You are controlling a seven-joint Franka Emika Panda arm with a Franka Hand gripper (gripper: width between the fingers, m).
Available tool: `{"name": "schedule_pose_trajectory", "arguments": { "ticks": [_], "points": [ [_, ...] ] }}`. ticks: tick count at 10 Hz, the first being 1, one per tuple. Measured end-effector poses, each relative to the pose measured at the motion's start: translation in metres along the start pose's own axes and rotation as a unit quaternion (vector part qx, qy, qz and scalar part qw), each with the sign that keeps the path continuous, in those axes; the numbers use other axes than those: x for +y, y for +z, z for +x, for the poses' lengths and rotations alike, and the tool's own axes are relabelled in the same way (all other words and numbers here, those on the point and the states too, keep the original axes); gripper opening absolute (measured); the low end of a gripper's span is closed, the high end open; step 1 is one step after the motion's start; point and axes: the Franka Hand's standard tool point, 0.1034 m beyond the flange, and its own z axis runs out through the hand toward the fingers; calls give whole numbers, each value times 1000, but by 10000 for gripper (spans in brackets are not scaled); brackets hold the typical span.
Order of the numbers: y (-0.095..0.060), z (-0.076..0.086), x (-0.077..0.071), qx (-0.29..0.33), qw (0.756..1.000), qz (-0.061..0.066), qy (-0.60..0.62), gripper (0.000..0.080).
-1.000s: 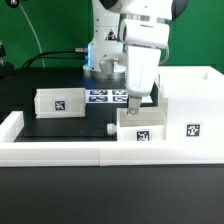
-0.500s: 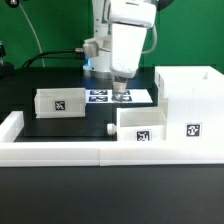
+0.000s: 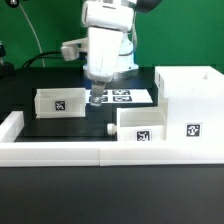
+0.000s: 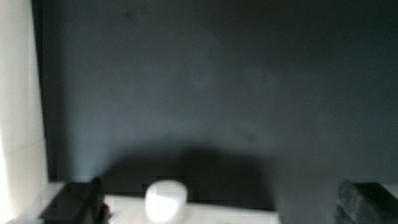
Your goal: Assemble drawer
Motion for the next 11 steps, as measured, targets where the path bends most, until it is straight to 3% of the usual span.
{"name": "schedule_pose_trajectory", "arguments": {
  "ticks": [2,4,6,11],
  "points": [
    [7,-9,-5,27,999,7,-25,649],
    [17,-4,-8,50,998,15,-46,649],
    [28,27,-11,56,997,23,-43,649],
    [33,47,-12,59,998,32,-9,649]
  ]
}}
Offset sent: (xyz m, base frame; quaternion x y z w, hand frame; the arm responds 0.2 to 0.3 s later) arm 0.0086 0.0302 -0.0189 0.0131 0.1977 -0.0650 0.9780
